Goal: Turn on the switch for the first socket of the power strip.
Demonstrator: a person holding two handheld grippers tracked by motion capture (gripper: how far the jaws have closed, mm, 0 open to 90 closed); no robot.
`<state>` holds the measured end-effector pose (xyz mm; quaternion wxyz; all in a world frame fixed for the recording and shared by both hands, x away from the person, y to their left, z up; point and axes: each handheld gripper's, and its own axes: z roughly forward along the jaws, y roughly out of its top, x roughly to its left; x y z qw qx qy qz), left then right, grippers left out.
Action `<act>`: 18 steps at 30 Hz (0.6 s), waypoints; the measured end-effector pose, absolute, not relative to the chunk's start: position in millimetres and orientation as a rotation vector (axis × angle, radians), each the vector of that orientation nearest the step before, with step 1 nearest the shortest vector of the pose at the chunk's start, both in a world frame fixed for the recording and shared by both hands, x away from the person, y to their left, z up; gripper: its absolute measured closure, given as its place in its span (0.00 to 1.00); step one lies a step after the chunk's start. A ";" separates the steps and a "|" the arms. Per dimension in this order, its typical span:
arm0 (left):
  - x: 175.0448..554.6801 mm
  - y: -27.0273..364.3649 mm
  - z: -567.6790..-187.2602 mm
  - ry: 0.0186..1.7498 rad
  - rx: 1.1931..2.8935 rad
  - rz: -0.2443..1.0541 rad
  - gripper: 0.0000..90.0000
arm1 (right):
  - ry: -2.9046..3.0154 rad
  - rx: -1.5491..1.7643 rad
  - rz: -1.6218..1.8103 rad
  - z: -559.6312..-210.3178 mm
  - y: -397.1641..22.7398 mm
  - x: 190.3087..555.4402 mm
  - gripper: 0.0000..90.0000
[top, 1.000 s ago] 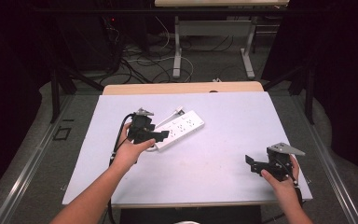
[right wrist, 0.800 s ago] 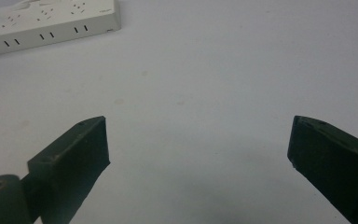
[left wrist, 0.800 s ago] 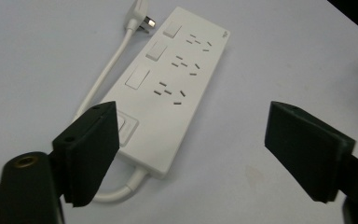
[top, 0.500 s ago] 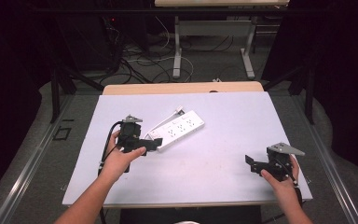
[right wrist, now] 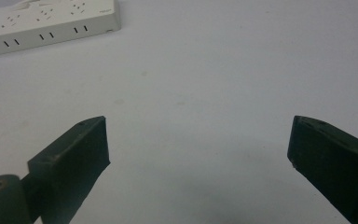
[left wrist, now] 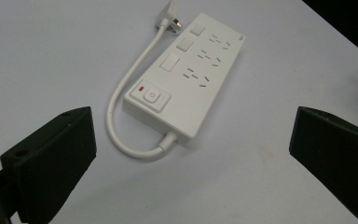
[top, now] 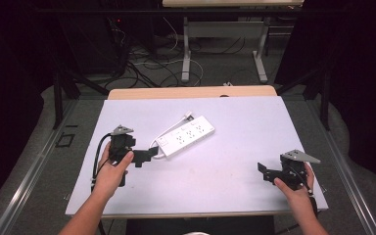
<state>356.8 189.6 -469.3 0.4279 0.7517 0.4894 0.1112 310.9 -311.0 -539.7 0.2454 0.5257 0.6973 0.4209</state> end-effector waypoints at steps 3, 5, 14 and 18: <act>354.8 197.0 -472.1 1.248 1.862 0.300 0.01 | 1.904 1.434 1.146 -539.9 -311.0 311.0 0.05; 353.3 201.5 -474.0 1.263 1.853 0.305 0.01 | 1.905 1.434 1.145 -540.0 -310.9 311.1 0.05; 344.6 221.9 -487.4 1.314 1.804 0.344 0.01 | 1.898 1.436 1.147 -540.4 -310.9 311.3 0.05; 340.3 229.6 -496.7 1.335 1.809 0.348 0.02 | 1.903 1.435 1.147 -540.2 -311.2 311.1 0.05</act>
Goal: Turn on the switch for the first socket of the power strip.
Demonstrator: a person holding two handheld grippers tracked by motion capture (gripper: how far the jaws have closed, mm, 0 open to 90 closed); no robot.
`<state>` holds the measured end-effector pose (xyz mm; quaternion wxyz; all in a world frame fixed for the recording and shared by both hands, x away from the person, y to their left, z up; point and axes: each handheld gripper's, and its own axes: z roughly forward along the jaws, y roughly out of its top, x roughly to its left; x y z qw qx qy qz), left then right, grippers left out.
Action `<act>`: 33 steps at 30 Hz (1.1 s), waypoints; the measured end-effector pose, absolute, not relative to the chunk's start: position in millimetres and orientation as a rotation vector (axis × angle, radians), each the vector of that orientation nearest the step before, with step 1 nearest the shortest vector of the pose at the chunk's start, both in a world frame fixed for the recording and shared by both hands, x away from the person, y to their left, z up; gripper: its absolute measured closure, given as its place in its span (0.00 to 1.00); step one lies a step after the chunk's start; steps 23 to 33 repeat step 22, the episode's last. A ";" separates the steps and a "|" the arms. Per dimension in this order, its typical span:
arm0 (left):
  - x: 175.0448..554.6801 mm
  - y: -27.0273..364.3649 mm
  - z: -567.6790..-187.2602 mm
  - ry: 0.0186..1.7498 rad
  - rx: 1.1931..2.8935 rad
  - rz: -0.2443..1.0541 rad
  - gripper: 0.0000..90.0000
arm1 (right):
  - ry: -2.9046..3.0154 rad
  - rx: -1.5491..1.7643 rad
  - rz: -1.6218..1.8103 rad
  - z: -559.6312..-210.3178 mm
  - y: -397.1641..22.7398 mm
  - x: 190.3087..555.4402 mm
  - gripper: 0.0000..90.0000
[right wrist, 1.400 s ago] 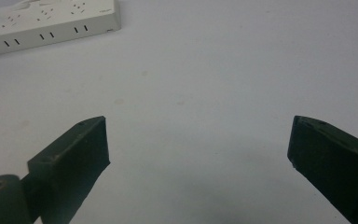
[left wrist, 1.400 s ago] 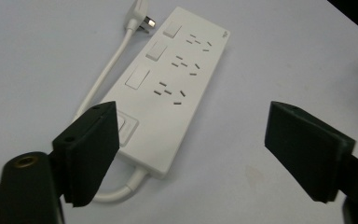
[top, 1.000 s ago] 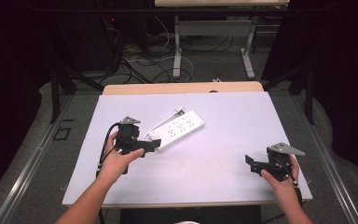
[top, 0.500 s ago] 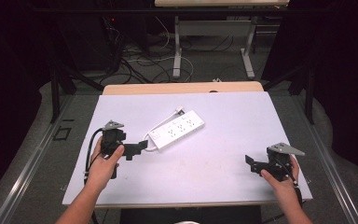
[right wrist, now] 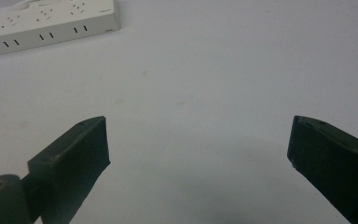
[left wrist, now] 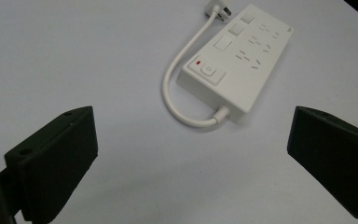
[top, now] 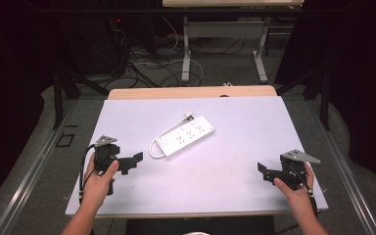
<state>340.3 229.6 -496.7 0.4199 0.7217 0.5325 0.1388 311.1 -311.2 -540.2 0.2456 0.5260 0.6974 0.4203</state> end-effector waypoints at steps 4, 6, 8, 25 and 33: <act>336.6 235.8 -504.9 1.355 1.799 0.346 0.02 | 1.903 1.438 1.148 -540.5 -311.1 311.4 0.05; 334.8 237.6 -508.5 1.355 1.801 0.353 0.02 | 1.891 1.441 1.148 -540.9 -310.1 311.6 0.05; 333.0 238.4 -512.0 1.356 1.794 0.360 0.02 | 1.891 1.441 1.148 -540.9 -310.1 311.7 0.05; 328.6 242.5 -537.8 1.355 1.778 0.365 0.02 | 1.909 1.438 1.147 -542.7 -313.1 313.6 0.05; 328.6 242.5 -537.8 1.355 1.778 0.365 0.02 | 1.909 1.438 1.147 -542.7 -313.1 313.6 0.05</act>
